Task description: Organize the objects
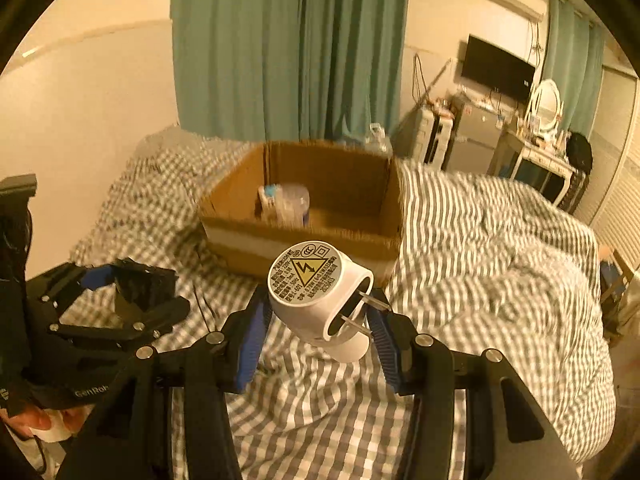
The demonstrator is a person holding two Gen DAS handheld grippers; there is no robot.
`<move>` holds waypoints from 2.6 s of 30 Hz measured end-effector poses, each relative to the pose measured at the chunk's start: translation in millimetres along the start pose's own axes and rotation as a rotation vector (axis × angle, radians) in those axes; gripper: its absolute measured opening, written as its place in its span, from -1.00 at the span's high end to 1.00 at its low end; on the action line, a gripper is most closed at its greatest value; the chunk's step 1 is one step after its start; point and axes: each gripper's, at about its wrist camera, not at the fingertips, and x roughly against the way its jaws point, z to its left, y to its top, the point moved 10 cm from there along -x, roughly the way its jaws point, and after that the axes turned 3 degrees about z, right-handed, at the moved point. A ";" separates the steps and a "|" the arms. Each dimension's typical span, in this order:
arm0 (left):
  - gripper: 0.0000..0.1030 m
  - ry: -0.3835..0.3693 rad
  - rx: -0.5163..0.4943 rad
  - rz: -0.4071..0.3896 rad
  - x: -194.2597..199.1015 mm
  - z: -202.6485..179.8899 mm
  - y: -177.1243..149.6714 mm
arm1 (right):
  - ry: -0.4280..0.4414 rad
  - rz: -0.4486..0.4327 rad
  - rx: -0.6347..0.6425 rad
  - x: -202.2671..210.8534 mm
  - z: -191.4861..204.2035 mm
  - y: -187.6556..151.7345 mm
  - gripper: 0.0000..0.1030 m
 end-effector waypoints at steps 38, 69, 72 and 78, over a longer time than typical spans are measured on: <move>-0.60 -0.016 -0.054 0.146 -246.1 49.8 186.7 | 0.079 0.276 -0.055 -302.9 -81.9 133.8 0.06; -0.98 0.087 -0.064 -0.115 -73.3 44.5 228.4 | -0.025 -0.026 -0.073 -98.0 -68.0 183.0 -0.67; -0.99 0.114 -0.059 -0.189 -35.4 41.8 235.5 | -0.045 -0.072 -0.076 -69.0 -65.2 184.5 -0.70; -1.00 0.129 -0.071 -0.278 20.1 33.7 236.7 | -0.070 -0.175 -0.087 -10.6 -66.3 186.2 -0.77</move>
